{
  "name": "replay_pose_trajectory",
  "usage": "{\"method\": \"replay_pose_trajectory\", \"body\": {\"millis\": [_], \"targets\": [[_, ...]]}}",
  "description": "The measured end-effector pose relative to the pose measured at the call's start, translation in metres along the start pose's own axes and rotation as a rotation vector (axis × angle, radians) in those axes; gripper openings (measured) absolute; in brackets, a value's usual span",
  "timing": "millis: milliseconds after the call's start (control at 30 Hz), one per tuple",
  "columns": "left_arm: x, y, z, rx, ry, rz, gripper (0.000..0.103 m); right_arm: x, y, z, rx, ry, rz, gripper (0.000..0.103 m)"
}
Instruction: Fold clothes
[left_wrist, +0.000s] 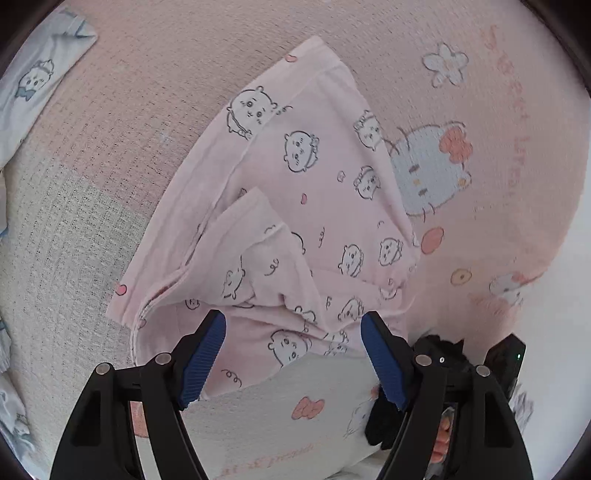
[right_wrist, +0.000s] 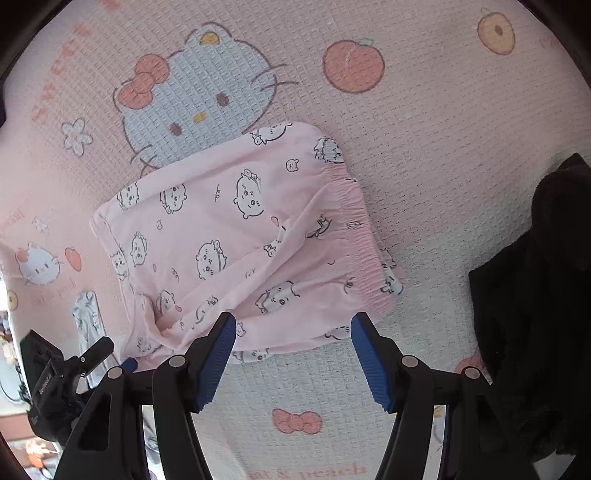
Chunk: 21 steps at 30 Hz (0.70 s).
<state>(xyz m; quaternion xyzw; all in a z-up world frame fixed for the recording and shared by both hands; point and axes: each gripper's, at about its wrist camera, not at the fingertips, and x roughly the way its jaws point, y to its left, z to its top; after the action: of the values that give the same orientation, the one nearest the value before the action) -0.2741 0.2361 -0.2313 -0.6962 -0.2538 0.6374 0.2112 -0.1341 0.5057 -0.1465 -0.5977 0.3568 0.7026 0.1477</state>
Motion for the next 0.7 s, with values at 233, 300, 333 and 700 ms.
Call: {"method": "replay_pose_trajectory", "body": {"millis": [233,300,333,700], "targets": [[0.023,-0.029,0.013,-0.018,-0.033,0.02,0.074,0.007,-0.003,0.021,0.128,0.027,0.023,0.064],[0.034,-0.029,0.015,-0.078,-0.015,0.049,0.074,0.01,-0.005,0.027,0.163,0.038,0.025,0.064],[0.038,-0.028,0.016,-0.105,-0.006,0.073,0.074,0.01,-0.004,0.03,0.176,0.04,0.017,0.064],[0.078,-0.027,0.042,-0.283,0.051,0.144,0.074,0.034,-0.017,0.045,0.371,0.041,0.083,0.064]]}}
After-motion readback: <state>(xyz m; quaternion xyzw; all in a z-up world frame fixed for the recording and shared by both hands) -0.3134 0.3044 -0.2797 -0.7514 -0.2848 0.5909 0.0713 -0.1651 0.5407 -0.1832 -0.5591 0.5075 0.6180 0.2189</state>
